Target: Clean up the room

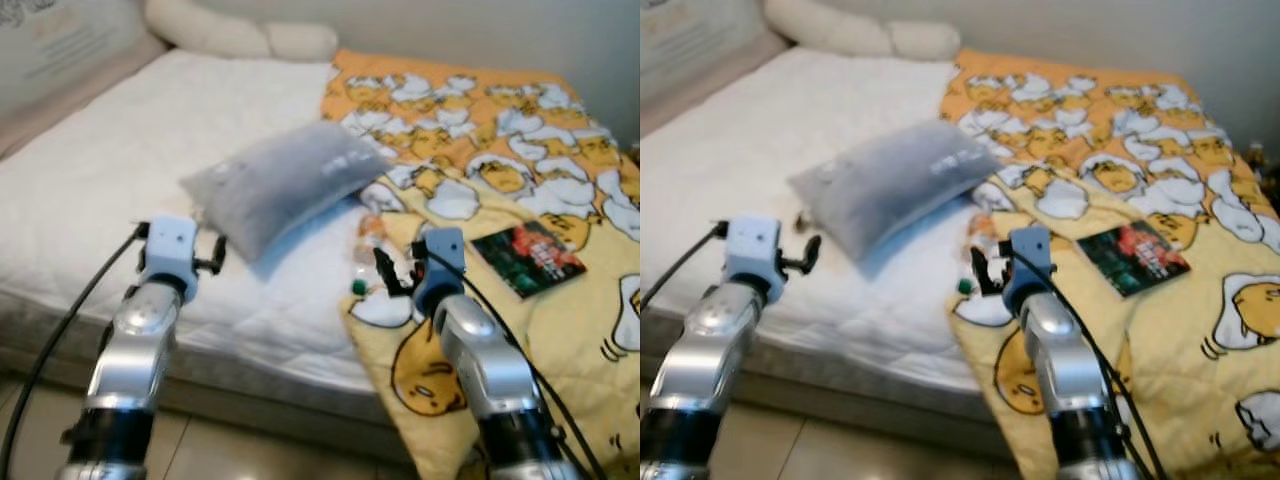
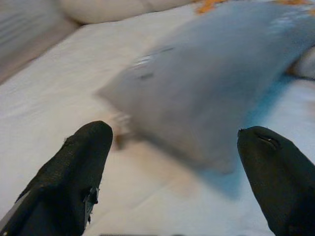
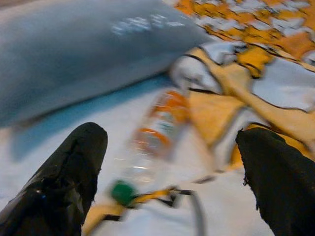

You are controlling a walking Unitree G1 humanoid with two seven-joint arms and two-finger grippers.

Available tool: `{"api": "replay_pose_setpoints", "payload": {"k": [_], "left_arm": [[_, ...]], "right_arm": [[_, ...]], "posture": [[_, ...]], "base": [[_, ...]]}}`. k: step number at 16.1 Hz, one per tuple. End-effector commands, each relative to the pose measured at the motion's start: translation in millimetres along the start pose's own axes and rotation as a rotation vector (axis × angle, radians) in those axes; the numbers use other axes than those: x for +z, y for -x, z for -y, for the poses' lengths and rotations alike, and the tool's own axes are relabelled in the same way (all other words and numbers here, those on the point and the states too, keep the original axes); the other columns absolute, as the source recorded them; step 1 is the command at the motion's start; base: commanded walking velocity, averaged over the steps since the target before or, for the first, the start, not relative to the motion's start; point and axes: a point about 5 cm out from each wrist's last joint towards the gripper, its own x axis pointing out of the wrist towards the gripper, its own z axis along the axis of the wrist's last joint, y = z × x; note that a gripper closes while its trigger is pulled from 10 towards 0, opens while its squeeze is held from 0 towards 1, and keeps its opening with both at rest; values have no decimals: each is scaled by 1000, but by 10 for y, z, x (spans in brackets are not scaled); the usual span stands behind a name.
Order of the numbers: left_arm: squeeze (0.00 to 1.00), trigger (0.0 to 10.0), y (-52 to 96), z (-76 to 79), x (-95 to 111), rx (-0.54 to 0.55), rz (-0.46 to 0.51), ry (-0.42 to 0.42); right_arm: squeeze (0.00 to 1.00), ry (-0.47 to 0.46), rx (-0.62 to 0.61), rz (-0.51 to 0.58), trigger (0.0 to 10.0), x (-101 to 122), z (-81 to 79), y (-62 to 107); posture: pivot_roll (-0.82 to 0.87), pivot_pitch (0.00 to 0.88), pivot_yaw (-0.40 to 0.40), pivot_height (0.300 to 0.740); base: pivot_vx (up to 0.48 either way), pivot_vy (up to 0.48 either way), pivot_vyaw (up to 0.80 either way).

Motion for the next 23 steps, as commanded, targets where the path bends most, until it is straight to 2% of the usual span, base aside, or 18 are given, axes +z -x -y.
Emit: {"api": "replay_pose_setpoints", "payload": {"k": [1,5,6,9,11,13,15,16,17,18,19,22,23], "left_arm": [[0,10000,-15,-63,52,6,12,-19],[0,10000,-13,-118,69,9,14,-34],[0,10000,-11,-122,69,8,14,-35],[0,10000,0,-80,60,-13,10,-45],[0,10000,4,-62,60,-22,11,-56],[0,10000,21,-72,54,-24,12,-66],[0,10000,110,-70,33,-65,16,-80],[0,10000,145,-53,30,-88,18,-78],[0,10000,170,-40,23,-107,18,-81],[0,10000,180,-34,15,-114,15,-82],[0,10000,193,-22,1,-138,7,-103],[0,10000,206,0,-12,-232,-19,-175],[0,10000,202,14,-10,-306,-38,-206]], "right_arm": [[0,-4,6,30,10000,111,-13,-39],[0,-1,8,24,10000,93,-14,-46],[0,25,25,22,10000,89,-27,-43],[0,37,64,10,10000,72,-68,-29],[0,11,33,-9,10000,47,-23,-29],[0,40,43,-25,10000,34,9,-11],[0,-12,21,-10,10000,57,98,65],[800,-45,8,6,10000,61,112,88],[1000,-93,12,33,10000,65,115,89],[1000,-65,-11,10,10000,32,142,62],[1000,8,-78,-66,10000,-42,230,-2],[1000,-72,-54,-120,10000,-21,216,-161],[1000,-4,-90,-209,10000,-61,243,-272]], "posture": [[-49,0,-2,740],[-40,0,-3,740],[-40,0,-3,740],[-44,0,2,740],[-39,0,-1,740],[-35,0,-4,740],[-5,0,-23,740],[5,0,-27,740],[10,0,-28,740],[18,0,-34,740],[35,0,-44,740],[55,0,-57,740],[58,0,-61,740]], "base": [[364,0,0],[360,0,0],[364,0,0],[359,0,800],[351,0,0],[343,0,0],[139,0,0],[0,0,0],[0,0,0],[0,0,0],[0,0,0],[0,0,0],[0,0,0]]}}
